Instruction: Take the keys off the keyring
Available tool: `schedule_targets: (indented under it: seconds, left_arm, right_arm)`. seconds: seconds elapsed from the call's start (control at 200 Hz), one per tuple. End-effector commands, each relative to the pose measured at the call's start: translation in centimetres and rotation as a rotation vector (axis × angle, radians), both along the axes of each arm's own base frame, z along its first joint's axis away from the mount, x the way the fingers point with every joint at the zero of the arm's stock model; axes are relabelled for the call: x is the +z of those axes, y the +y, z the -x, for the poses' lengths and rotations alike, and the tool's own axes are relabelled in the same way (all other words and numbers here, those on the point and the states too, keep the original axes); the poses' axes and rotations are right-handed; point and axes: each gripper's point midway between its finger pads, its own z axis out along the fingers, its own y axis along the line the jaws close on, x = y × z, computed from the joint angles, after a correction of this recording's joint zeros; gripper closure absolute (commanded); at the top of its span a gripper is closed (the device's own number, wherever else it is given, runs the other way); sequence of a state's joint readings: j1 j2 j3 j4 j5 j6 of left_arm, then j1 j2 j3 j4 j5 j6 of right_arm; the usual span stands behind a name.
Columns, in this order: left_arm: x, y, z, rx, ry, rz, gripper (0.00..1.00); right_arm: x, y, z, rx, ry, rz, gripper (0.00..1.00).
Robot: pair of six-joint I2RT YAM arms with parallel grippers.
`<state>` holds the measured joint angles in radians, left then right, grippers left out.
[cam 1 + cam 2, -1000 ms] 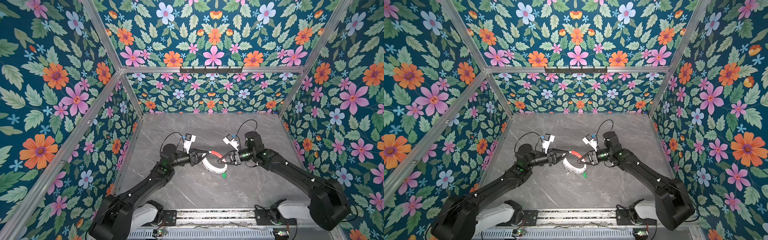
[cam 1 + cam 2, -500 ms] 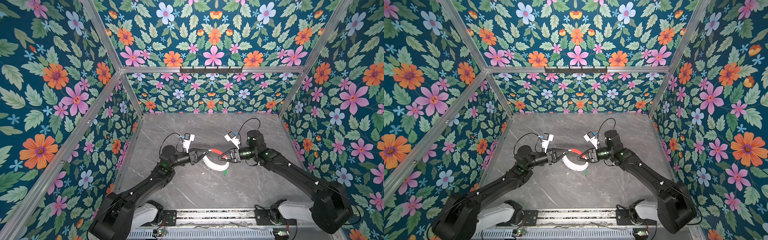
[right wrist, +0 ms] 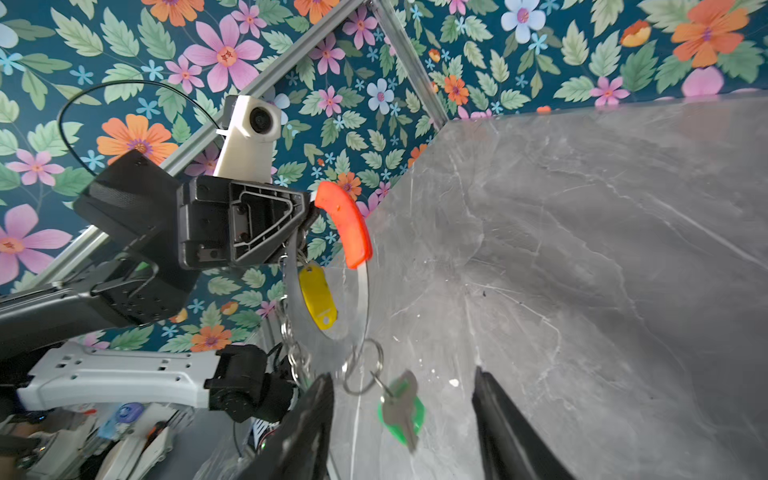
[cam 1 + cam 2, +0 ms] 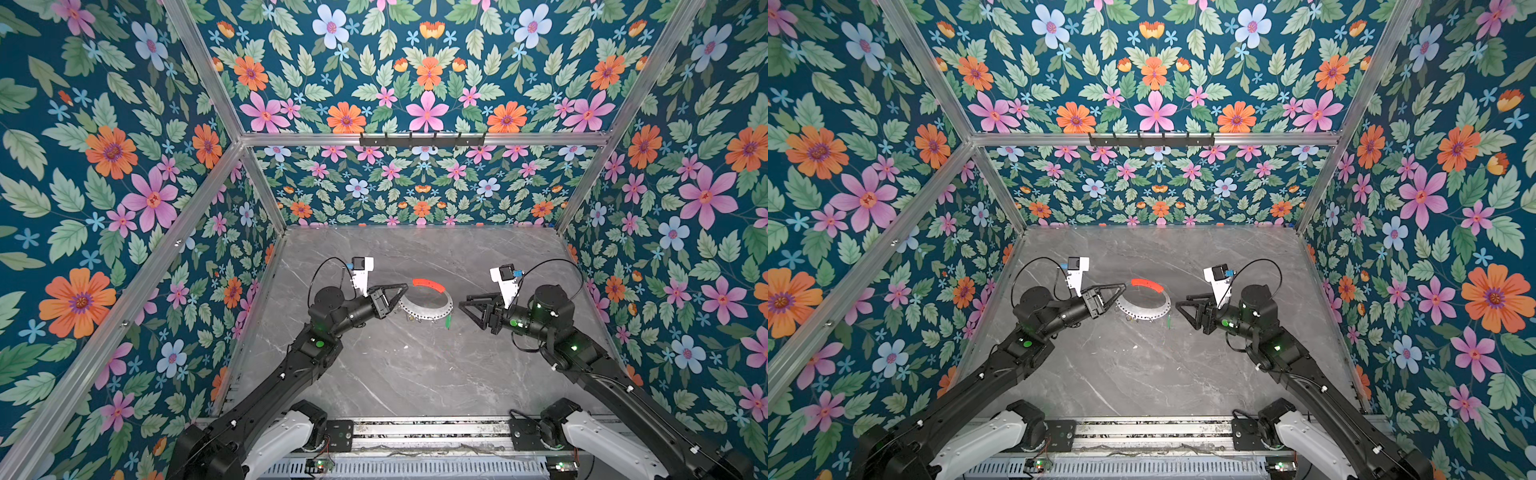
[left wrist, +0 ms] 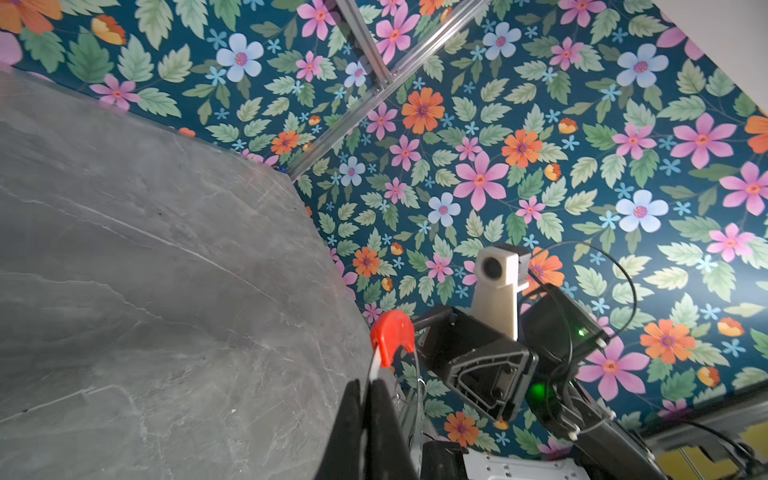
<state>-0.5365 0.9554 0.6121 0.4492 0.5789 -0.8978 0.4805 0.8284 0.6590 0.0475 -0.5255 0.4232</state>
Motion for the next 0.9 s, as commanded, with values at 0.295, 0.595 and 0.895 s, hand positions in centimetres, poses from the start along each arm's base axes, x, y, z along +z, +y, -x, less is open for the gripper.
schedule_targets:
  seconds: [0.295,0.595,0.895]
  left_arm:
    - [-0.5,1.1,-0.4,0.075,0.056,-0.069,1.00]
    - [0.2,1.1,-0.1,0.068,0.041,-0.052,1.00]
    - [0.2,1.1,0.1,0.059,0.038,-0.048,1.00]
  right_arm:
    - [-0.8,0.1,1.1,0.033,-0.167,0.022,0.47]
    - [-1.4,2.5,1.1,0.095,-0.218,0.122,0.51]
    - [-1.6,3.4,0.6,0.107,-0.240,0.167,0.63]
